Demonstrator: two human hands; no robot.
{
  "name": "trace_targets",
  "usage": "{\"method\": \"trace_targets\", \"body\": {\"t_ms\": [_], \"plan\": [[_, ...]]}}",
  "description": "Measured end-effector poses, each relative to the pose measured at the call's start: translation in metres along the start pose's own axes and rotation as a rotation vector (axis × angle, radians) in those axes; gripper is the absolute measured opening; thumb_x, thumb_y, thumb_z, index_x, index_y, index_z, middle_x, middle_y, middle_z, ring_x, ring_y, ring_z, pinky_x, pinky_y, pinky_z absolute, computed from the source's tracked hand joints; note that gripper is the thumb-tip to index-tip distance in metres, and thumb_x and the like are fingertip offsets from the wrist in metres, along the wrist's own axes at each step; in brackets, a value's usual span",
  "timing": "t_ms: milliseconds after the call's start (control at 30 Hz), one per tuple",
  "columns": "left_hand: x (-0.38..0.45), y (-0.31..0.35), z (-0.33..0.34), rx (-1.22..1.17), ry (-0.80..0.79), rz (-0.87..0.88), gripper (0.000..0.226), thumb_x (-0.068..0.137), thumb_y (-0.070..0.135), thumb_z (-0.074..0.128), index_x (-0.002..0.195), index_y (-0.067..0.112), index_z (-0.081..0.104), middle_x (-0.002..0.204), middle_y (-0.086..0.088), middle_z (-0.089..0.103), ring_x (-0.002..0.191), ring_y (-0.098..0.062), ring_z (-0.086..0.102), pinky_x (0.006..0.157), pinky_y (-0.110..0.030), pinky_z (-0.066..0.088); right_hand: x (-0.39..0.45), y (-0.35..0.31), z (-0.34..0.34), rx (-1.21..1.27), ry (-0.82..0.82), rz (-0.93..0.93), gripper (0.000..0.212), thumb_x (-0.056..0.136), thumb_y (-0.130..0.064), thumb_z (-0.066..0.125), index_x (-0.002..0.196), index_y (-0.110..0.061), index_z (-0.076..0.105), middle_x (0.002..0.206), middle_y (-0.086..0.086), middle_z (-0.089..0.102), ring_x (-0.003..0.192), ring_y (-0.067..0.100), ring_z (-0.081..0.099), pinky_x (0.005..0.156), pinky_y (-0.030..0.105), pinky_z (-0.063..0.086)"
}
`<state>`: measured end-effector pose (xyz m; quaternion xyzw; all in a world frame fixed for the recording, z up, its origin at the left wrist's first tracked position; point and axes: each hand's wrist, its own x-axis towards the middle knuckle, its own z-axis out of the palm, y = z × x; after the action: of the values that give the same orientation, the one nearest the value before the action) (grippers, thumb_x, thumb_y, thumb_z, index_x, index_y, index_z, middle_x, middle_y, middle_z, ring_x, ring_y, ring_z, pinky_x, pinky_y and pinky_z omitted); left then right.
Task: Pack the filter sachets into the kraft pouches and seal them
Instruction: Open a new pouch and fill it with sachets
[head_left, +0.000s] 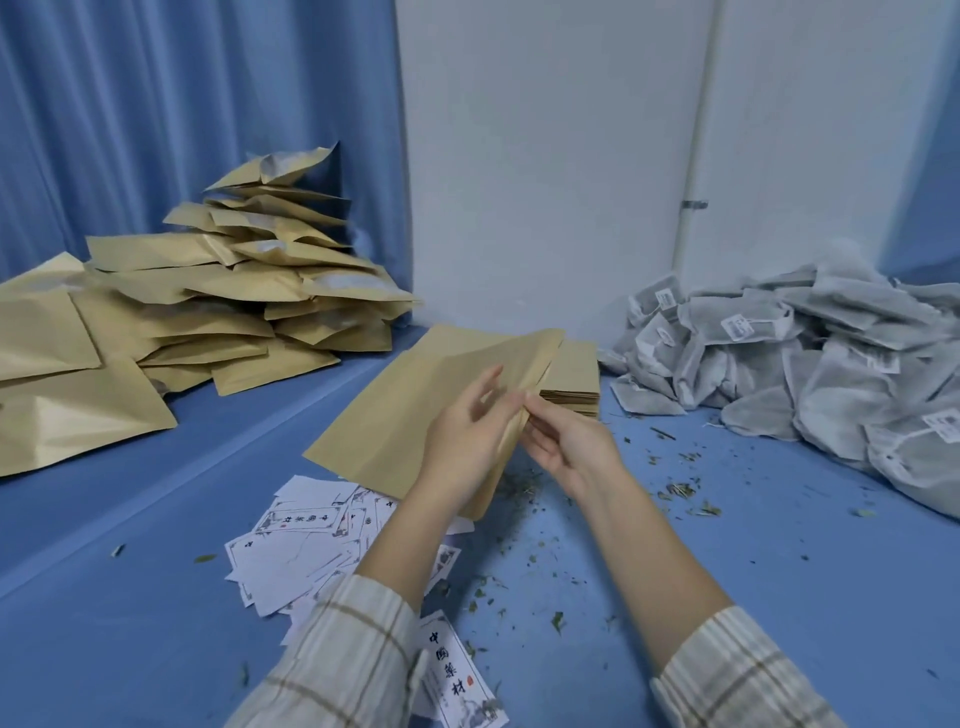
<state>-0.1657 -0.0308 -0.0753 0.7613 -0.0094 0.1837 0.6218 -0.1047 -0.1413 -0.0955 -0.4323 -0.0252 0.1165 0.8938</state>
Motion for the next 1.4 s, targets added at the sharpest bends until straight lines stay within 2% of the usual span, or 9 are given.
{"method": "trace_targets", "body": {"t_ms": [233,467,667,833,1000,1100,1233,1333,1400], "plan": [[0.021,-0.005,0.029,0.057,0.231,-0.055,0.023,0.082,0.037,0.068,0.104,0.031,0.071,0.102,0.014,0.071,0.1,-0.002,0.062,0.094,-0.026,0.047,0.011,0.003,0.003,-0.047,-0.067,-0.082,0.02,0.088,-0.003,0.057,0.106,0.003,0.067,0.097,0.014,0.071,0.08,0.016,0.07,0.067,0.022,0.055],[0.031,-0.025,0.045,-0.013,0.362,-0.047,0.011,0.083,0.034,0.068,0.089,0.026,0.074,0.082,0.013,0.072,0.081,-0.004,0.066,0.075,-0.02,0.048,0.016,0.012,0.005,0.127,-0.026,-0.055,0.012,0.091,-0.005,0.055,0.091,-0.003,0.067,0.079,0.007,0.073,0.071,0.012,0.07,0.062,0.019,0.055],[0.033,-0.04,0.052,0.296,0.478,0.056,0.032,0.096,0.015,0.046,0.067,0.003,0.053,0.066,-0.019,0.061,0.065,-0.035,0.051,0.057,-0.031,0.023,0.017,0.015,0.005,-1.079,0.366,-0.567,0.019,0.092,-0.026,0.053,0.077,-0.019,0.063,0.065,-0.013,0.058,0.065,0.003,0.052,0.059,0.011,0.033],[0.033,-0.045,0.056,0.225,0.607,-0.044,0.031,0.096,0.011,0.047,0.075,-0.009,0.058,0.077,-0.027,0.063,0.07,-0.036,0.05,0.058,-0.03,0.016,0.017,0.026,0.003,-1.019,0.486,-0.507,0.017,0.094,-0.02,0.051,0.077,-0.017,0.056,0.068,-0.009,0.053,0.062,0.001,0.045,0.057,0.001,0.034],[0.034,-0.047,0.054,0.185,0.687,-0.121,0.032,0.097,0.01,0.045,0.076,-0.011,0.057,0.075,-0.029,0.061,0.069,-0.035,0.048,0.057,-0.028,0.015,0.018,0.028,0.0,-0.916,0.562,-0.392,0.016,0.096,-0.018,0.047,0.081,-0.016,0.052,0.08,-0.002,0.058,0.067,0.005,0.045,0.053,0.014,0.031],[0.031,-0.037,0.054,0.312,0.632,0.011,0.033,0.098,0.014,0.043,0.074,-0.006,0.057,0.073,-0.026,0.062,0.064,-0.035,0.049,0.058,-0.029,0.017,0.013,0.02,-0.004,-1.017,0.527,-0.524,0.017,0.093,-0.018,0.048,0.077,-0.015,0.05,0.078,0.004,0.064,0.061,0.002,0.044,0.056,0.006,0.034],[0.024,-0.015,0.061,0.687,0.409,0.212,0.029,0.096,0.022,0.046,0.081,0.002,0.06,0.074,-0.022,0.064,0.069,-0.04,0.06,0.057,-0.032,0.029,0.006,0.009,-0.002,-1.113,0.416,-0.669,0.012,0.089,-0.024,0.052,0.092,-0.021,0.041,0.072,-0.003,0.057,0.062,0.013,0.05,0.05,0.022,0.029],[0.019,-0.002,0.063,0.882,0.411,0.403,0.016,0.077,0.002,0.055,0.062,0.002,0.061,0.051,-0.013,0.057,0.04,-0.031,0.055,0.04,-0.025,0.028,0.003,-0.005,-0.005,-1.539,0.405,-0.801,0.009,0.088,-0.018,0.052,0.097,-0.022,0.054,0.079,-0.003,0.049,0.066,0.019,0.05,0.055,0.025,0.031],[0.016,0.005,0.063,0.977,0.491,0.524,0.016,0.059,-0.001,0.053,0.045,0.007,0.054,0.037,-0.006,0.047,0.025,-0.023,0.044,0.032,-0.016,0.024,0.003,-0.015,-0.007,-1.807,0.435,-0.962,0.01,0.072,-0.003,0.067,0.076,-0.012,0.064,0.069,0.006,0.053,0.059,0.025,0.053,0.053,0.026,0.03]]}}
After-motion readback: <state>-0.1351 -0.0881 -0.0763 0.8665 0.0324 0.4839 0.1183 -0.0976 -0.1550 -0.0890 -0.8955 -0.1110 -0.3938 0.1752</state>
